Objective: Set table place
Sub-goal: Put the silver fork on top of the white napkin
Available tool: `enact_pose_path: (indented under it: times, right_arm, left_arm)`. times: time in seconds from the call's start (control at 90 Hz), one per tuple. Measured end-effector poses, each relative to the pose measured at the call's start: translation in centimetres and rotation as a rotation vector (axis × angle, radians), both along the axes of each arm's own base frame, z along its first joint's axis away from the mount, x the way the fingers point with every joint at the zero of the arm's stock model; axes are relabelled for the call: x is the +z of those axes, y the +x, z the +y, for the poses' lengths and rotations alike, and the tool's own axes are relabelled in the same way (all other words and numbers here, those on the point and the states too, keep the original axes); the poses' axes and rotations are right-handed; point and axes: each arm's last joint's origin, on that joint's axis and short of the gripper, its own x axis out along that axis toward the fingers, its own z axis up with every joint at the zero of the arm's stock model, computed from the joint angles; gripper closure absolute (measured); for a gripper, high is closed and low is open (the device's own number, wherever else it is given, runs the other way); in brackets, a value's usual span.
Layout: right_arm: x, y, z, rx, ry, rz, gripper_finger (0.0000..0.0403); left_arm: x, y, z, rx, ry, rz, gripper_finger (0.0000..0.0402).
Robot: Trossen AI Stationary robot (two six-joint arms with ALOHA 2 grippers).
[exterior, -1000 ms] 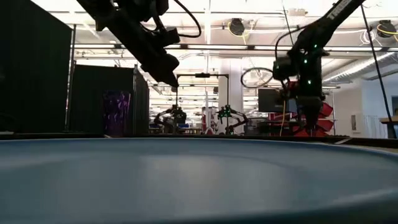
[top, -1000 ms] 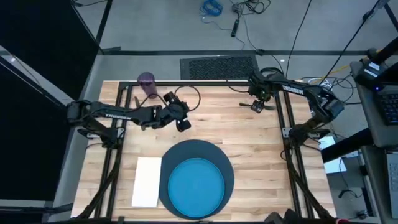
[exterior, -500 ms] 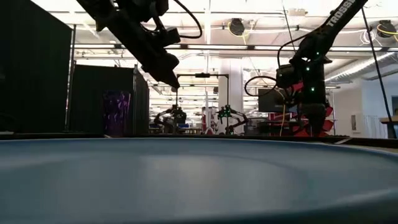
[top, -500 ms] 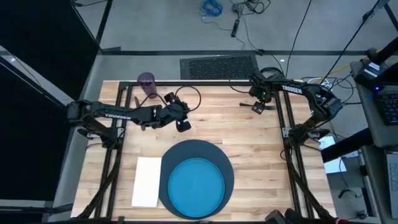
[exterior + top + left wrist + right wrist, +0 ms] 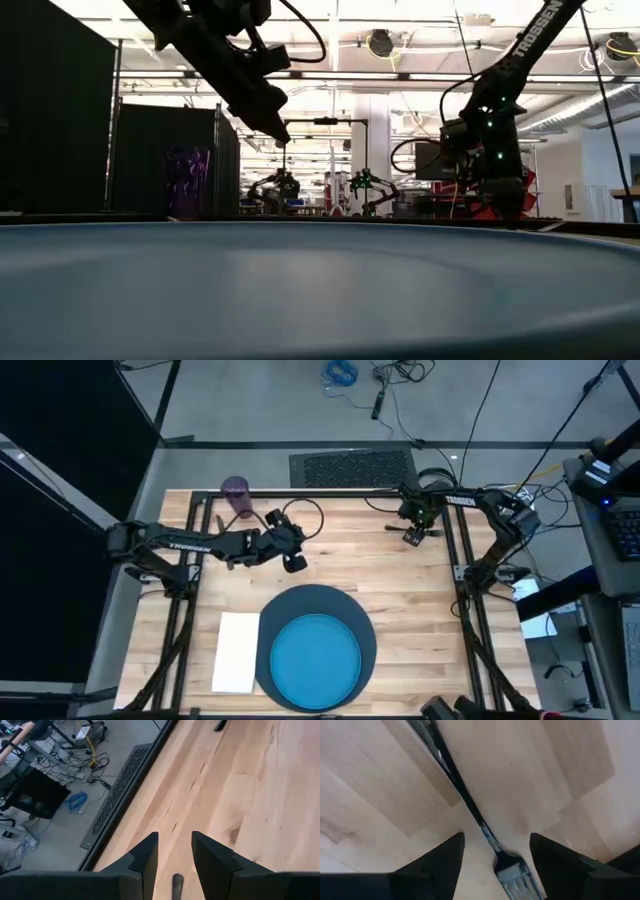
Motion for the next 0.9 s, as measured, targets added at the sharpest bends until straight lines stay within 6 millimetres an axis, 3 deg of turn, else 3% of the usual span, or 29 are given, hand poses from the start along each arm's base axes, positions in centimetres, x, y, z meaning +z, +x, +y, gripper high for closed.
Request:
enact_pose_path:
  times: [0.111, 0.256, 0.311, 0.556, 0.7, 0.9]
  right_arm:
    - [0.0, 0.0, 0.1, 0.009, 0.017, -0.001, 0.0259]
    - [-0.1, 0.0, 0.3, 0.034, 0.06, -0.033, 0.0366]
    - [-0.1, 0.1, 0.4, 0.051, 0.076, -0.047, 0.0389]
    - [0.3, 1.2, 0.8, 0.098, 0.087, -0.05, 0.04]
    - [1.4, 2.9, 1.1, 0.169, 0.079, -0.078, 0.0401]
    - [2.9, 6.2, 3.0, 0.296, 0.072, -0.121, 0.0402]
  left_arm:
    - [0.0, 0.0, 0.0, 0.0, 0.0, 0.004, 0.0297]
    - [0.0, 0.0, 0.0, 0.0, 0.0, 0.004, 0.0297]
    - [0.0, 0.0, 0.0, 0.0, 0.0, 0.004, 0.0297]
    - [0.0, 0.0, 0.0, 0.0, 0.0, 0.004, 0.0297]
    - [0.0, 0.0, 0.0, 0.0, 0.0, 0.001, 0.0297]
    - [0.2, 0.2, -0.1, -0.032, -0.02, -0.033, 0.0297]
